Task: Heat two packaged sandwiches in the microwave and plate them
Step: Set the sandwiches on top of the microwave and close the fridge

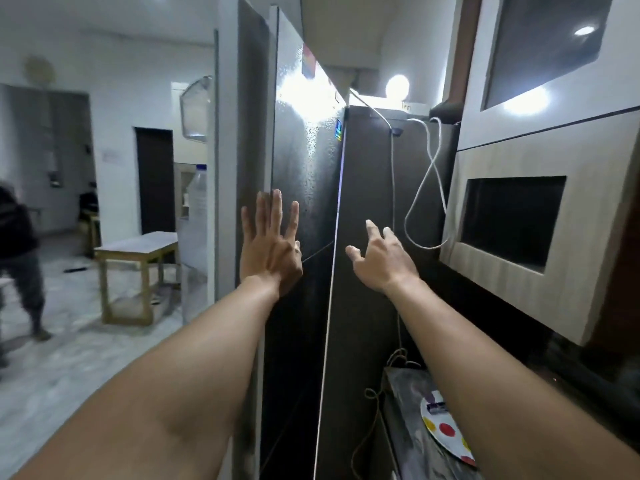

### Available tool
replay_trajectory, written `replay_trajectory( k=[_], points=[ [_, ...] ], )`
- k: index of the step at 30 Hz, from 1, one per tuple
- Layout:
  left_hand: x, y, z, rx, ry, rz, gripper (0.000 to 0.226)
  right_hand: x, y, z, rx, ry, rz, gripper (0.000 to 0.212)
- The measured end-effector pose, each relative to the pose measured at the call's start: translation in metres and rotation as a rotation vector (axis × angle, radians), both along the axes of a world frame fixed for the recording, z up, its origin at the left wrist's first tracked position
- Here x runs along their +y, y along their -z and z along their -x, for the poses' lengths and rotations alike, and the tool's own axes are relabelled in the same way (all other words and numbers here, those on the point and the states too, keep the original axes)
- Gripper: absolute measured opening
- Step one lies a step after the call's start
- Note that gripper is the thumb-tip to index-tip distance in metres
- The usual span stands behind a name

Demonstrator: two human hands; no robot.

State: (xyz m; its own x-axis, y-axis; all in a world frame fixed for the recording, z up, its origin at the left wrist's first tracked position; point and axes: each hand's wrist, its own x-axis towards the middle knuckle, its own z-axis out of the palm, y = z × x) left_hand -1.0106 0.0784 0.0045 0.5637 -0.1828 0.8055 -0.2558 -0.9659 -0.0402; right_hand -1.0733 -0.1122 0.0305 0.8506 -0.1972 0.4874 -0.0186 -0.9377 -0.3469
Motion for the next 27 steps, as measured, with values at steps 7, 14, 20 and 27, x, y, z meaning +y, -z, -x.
replay_trajectory(
  k=[7,14,20,27],
  points=[
    [0.025,-0.005,-0.027,-0.083,-0.084,-0.013,0.077,0.049,-0.018,-0.075,-0.045,-0.229,0.048,0.07],
    [0.042,-0.005,-0.05,-0.175,-0.124,-0.041,0.07,0.077,-0.017,-0.135,-0.035,-0.36,0.041,0.068],
    [0.079,-0.003,-0.072,-0.183,-0.163,-0.061,0.074,0.103,-0.009,-0.173,-0.047,-0.425,0.004,0.072],
    [0.129,0.0,-0.12,-0.19,-0.241,-0.004,0.077,0.143,-0.004,-0.223,-0.13,-0.436,0.049,0.074]
  ],
)
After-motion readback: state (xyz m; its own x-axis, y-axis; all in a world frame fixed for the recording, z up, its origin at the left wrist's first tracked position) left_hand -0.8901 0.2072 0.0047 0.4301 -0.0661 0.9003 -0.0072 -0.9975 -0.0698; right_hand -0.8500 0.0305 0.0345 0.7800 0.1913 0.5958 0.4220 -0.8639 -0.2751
